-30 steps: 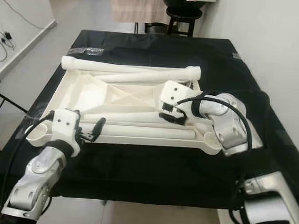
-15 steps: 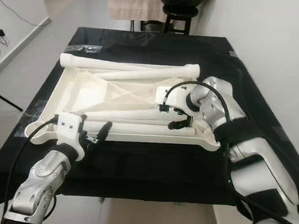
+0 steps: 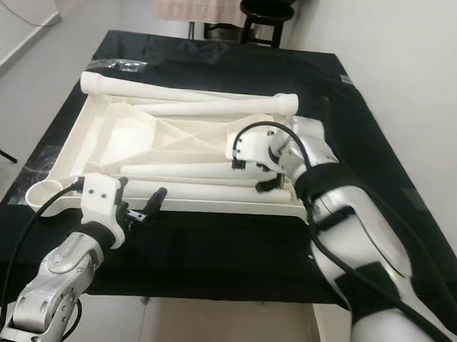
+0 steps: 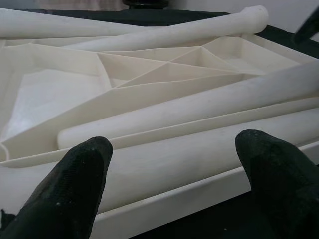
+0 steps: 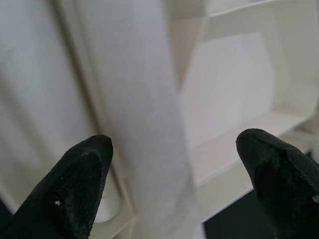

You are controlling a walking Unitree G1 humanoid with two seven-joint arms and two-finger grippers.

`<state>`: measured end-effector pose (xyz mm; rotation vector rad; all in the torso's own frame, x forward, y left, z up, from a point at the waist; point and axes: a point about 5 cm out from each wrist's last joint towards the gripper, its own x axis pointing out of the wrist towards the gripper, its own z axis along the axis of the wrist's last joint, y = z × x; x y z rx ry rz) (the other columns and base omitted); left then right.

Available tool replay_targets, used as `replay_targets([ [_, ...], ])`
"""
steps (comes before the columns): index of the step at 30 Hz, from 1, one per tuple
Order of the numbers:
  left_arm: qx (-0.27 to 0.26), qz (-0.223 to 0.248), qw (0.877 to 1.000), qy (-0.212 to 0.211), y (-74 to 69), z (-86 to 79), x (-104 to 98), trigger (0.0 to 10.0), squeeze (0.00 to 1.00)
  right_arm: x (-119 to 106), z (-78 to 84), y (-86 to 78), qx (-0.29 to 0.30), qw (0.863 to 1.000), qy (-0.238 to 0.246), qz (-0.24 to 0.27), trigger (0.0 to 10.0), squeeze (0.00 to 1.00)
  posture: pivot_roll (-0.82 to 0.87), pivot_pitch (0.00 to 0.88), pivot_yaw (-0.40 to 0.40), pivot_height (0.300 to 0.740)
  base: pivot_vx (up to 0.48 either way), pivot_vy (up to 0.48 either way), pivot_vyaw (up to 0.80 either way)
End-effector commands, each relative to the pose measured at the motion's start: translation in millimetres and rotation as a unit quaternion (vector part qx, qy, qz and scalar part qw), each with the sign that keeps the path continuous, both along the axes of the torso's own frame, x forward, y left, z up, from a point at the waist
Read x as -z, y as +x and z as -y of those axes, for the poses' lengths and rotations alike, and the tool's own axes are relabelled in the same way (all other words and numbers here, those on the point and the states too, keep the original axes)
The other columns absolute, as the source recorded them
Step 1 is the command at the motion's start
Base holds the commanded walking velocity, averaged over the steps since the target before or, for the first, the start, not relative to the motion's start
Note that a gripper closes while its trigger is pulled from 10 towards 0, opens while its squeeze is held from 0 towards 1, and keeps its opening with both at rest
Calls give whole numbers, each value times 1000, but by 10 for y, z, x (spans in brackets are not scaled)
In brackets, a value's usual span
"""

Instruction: Building children table

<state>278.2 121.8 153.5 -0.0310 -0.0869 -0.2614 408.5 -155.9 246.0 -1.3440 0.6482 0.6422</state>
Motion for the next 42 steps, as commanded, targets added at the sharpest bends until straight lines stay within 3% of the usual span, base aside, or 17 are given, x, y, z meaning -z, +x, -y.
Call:
replay_targets([
  [1,0,-6,1000,-5,-28,9,17,10000,0,-31,2,23,11,1000,7,15,3804,0,20,158,-95,740,0,0,0],
  [2,-1,-7,1000,-5,-32,7,17,10000,0,-35,-7,32,11,1000,5,18,2431,0,20,159,-95,740,0,0,0],
  [3,-1,-7,1000,-6,-36,3,20,10000,0,-31,-10,36,10,1000,1,18,0,0,20,160,-96,740,0,0,0],
  [17,-7,-12,1000,-10,-63,-12,32,10000,0,159,107,3,-15,996,-80,-26,0,0,9,174,-102,740,0,0,0],
  [18,-7,-12,1000,-11,-63,-11,32,10000,0,164,105,6,-15,996,-80,-23,4196,0,9,175,-102,740,0,0,0],
  [19,-7,-12,1000,-11,-64,-9,32,10000,0,167,98,12,-16,997,-78,-16,6196,0,9,176,-102,740,0,0,0],
  [22,-7,-12,1000,-11,-65,-8,31,10000,0,169,93,17,-16,997,-77,-10,6196,0,9,176,-102,740,0,0,0],
  [23,-7,-12,1000,-11,-64,-6,32,10000,0,168,81,26,-20,997,-77,1,10000,0,8,175,-102,740,0,0,0],
  [27,-8,-11,1000,-12,-62,3,27,10000,0,148,30,46,-13,999,-46,20,10000,0,10,175,-104,740,0,0,0],
  [31,-10,-5,1000,-14,-51,-6,-18,10000,0,-11,11,81,7,998,17,54,10000,0,13,174,-104,740,0,0,0],
  [32,-10,3,1000,-15,-39,-12,-67,10000,0,-147,64,102,27,995,54,83,10000,0,12,173,-102,740,0,0,0],
  [42,9,45,999,-28,55,-10,-340,10000,0,-403,276,81,39,988,113,101,10000,0,9,158,-73,740,0,0,0],
])
